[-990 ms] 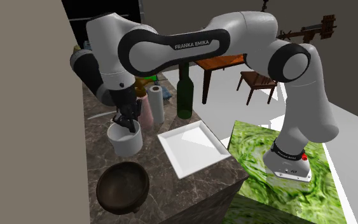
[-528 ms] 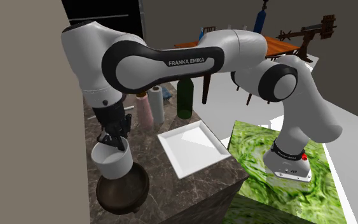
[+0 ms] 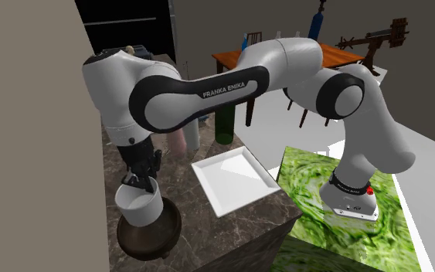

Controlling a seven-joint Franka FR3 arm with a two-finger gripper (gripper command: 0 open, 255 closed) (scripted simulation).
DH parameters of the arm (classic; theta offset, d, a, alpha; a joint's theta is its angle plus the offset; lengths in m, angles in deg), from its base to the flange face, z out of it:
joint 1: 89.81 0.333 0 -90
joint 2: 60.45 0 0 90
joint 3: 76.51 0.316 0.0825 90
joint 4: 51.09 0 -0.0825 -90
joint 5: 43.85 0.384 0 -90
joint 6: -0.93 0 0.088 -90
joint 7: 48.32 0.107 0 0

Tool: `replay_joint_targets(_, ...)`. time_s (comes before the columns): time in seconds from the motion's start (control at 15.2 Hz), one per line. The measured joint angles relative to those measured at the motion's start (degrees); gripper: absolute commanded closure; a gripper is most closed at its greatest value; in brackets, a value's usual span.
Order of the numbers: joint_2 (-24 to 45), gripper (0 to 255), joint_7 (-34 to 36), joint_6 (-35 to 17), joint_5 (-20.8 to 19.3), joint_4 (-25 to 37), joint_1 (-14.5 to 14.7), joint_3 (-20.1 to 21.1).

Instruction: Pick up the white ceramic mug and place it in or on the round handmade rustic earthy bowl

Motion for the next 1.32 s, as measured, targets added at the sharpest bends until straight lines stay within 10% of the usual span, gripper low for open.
replay_joint_targets(0.79,-1.0,255,-0.15,-5.49,0.18,-6.55,-0.88,0.03)
replay_joint_targets(0.86,-1.01,0,-0.15,-5.49,0.18,-6.56,-0.88,0.03)
replay_joint_targets(1.32,-0.92,0,-0.15,-4.58,0.17,-5.52,-0.77,0.03)
